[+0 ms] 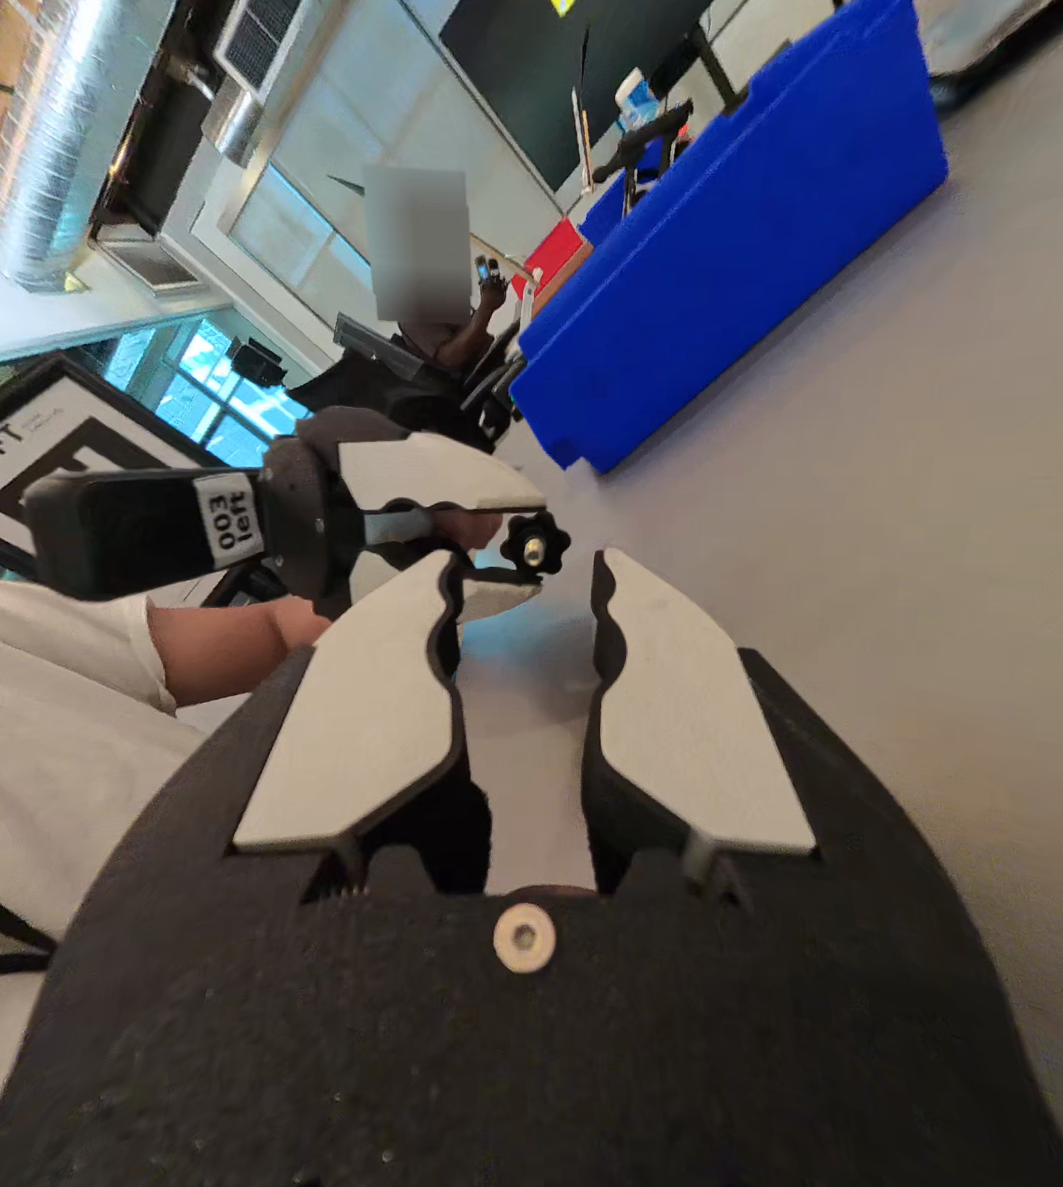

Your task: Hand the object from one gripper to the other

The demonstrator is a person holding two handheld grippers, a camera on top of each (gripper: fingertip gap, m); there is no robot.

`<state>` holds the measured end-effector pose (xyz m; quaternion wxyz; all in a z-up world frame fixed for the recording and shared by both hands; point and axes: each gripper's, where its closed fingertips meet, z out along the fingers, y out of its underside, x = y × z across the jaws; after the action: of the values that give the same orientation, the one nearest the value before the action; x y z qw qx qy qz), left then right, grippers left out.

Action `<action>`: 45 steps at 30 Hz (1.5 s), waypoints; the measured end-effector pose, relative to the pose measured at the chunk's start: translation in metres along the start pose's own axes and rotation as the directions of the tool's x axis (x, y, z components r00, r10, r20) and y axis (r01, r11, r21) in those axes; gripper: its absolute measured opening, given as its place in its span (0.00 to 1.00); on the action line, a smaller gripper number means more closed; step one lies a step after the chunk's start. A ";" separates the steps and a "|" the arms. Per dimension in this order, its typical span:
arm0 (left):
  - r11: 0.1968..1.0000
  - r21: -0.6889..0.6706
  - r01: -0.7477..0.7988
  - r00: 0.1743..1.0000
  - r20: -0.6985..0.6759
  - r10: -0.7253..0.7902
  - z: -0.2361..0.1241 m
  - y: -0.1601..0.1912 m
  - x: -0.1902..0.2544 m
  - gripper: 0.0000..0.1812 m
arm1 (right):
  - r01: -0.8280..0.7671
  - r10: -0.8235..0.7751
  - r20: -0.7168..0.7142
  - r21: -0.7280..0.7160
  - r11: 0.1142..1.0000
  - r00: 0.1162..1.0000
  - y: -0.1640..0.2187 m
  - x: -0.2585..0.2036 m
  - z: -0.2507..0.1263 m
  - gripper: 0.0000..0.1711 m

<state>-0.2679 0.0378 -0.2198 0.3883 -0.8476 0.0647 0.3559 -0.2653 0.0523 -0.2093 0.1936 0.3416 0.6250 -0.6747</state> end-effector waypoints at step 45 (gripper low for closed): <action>0.624 -0.092 0.776 0.578 -0.292 -0.762 -0.025 0.034 0.019 0.15 | -0.210 -0.249 -0.913 -0.326 0.922 0.324 -0.061 0.058 -0.325 0.14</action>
<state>-0.2530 -0.0003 -0.2420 0.5082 -0.8265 -0.2417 0.0165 -0.2763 0.3874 -0.2022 -0.1514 0.6158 0.7432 -0.2131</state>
